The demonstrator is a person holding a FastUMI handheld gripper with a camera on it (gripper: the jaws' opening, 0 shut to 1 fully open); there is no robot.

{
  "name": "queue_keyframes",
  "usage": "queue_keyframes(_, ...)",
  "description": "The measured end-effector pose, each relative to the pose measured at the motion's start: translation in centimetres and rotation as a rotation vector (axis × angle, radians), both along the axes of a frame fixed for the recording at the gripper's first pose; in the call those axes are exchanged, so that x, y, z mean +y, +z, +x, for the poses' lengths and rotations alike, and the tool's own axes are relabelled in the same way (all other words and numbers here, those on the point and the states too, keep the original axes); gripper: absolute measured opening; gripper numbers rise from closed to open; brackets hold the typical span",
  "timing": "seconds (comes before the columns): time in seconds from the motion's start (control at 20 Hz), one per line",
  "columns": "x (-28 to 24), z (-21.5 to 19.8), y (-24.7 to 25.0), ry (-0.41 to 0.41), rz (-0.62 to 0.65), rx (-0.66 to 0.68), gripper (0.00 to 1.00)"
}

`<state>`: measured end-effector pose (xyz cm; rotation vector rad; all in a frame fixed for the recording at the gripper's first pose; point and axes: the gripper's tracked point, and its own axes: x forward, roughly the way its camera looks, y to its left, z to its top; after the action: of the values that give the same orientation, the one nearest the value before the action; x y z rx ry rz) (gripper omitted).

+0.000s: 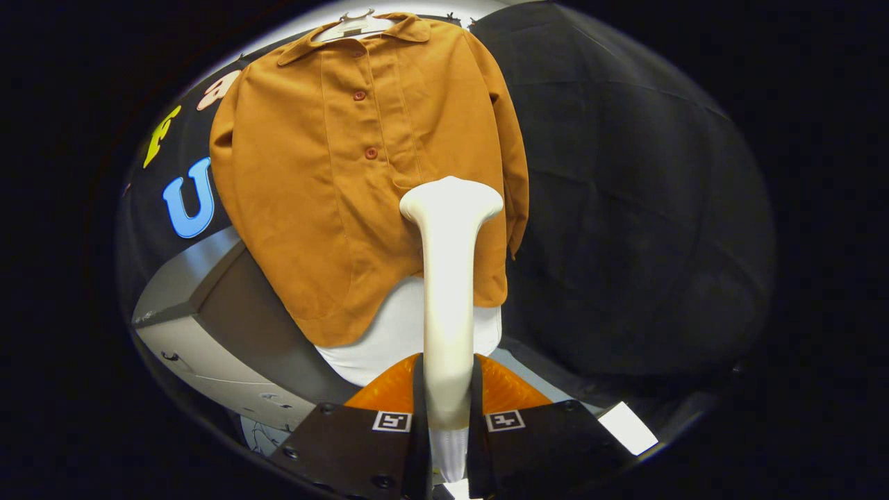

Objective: Iron the clothes twice with a garment steamer, once on the left side and once on the right side.

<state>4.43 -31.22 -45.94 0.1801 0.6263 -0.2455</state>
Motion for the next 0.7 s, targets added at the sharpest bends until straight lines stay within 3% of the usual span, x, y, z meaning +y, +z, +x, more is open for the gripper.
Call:
queue_keyframes(0.35, 2.3, -3.7, 0.3, 0.008, 0.024, 0.007, 0.24)
queue_keyframes(0.7, 6.8, -3.3, 8.1, 0.088, -0.02, -0.133, 0.24)
